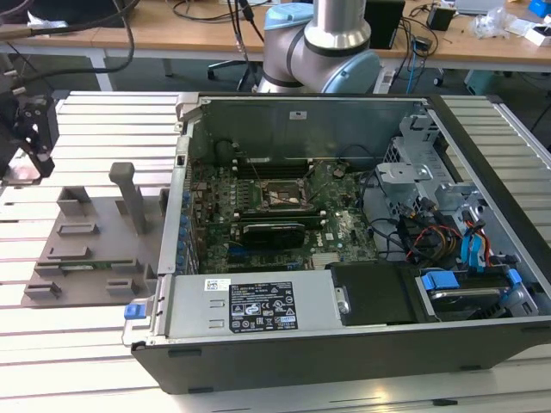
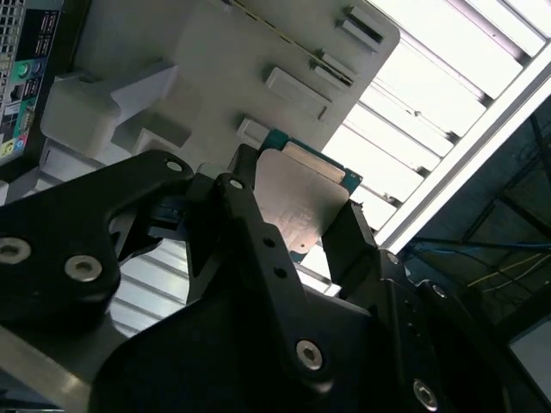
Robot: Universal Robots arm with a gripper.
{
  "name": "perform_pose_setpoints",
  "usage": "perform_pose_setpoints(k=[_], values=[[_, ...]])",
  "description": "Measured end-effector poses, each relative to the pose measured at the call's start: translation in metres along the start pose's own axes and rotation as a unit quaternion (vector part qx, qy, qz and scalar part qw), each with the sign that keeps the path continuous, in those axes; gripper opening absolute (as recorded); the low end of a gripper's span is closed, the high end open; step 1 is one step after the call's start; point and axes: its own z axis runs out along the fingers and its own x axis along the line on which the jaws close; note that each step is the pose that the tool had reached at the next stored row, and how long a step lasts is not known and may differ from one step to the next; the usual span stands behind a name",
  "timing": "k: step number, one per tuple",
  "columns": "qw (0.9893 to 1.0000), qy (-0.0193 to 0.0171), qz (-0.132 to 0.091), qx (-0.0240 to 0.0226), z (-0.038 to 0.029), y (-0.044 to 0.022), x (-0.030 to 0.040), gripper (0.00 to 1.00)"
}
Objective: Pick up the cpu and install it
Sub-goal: 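Pick up the cpu and move it towards the insertion slot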
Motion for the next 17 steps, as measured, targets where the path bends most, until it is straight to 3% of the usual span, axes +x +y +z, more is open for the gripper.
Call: perform_pose_setpoints(k=[2, 10, 17], values=[[1.0000, 0.0000, 0.000, 0.0000, -0.0101, -0.0003, -0.0003, 0.55], [1.0000, 0.0000, 0.000, 0.0001, -0.0362, -0.0010, -0.0010, 0.55], [1.0000, 0.0000, 0.000, 0.0001, -0.0371, -0.0010, -0.0011, 0.55]])
